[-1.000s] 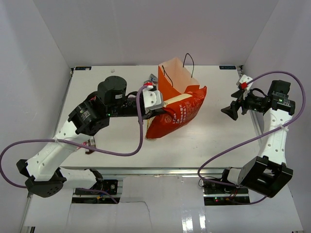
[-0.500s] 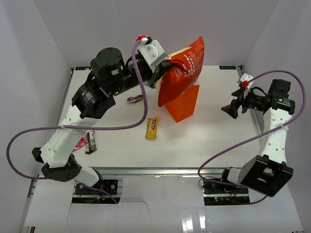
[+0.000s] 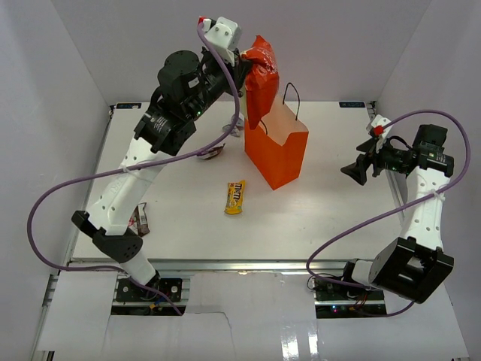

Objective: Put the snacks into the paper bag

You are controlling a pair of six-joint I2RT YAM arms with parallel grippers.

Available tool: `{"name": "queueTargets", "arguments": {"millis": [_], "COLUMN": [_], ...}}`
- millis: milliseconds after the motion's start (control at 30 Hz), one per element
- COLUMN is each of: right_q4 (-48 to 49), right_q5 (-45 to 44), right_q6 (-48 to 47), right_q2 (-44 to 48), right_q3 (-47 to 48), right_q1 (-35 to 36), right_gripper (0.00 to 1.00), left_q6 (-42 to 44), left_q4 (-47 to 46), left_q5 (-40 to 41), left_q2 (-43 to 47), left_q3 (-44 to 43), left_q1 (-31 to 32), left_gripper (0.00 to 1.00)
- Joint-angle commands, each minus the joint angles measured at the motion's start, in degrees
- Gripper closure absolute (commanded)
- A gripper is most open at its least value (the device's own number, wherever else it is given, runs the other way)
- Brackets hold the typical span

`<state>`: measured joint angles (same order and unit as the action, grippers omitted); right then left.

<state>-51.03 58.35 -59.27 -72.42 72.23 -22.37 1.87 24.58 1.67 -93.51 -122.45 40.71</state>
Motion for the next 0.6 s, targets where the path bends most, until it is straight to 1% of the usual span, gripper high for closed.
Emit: {"name": "queueTargets", "arguments": {"millis": [0, 233, 567], "right_q4": [0.8, 1.0, 1.9], "right_q5": [1.8, 1.4, 1.5], "right_q6": [0.6, 0.7, 1.7], "right_q2": [-0.3, -0.4, -1.3], "right_q3": [-0.5, -0.9, -0.9], "right_q1": [0.0, 0.0, -0.1], "right_gripper": [0.03, 0.02, 0.02], "left_q6": [-3.6, -5.8, -8.6], "left_q4": [-5.9, -5.7, -3.2], "left_q5": [2.2, 2.4, 3.5], "left_q2": [-0.2, -3.5, -3.8], "left_q3": [-4.5, -5.2, -4.9], "left_q1": [-0.1, -0.7, -1.1], "left_gripper": [1.0, 1.0, 1.0]}}
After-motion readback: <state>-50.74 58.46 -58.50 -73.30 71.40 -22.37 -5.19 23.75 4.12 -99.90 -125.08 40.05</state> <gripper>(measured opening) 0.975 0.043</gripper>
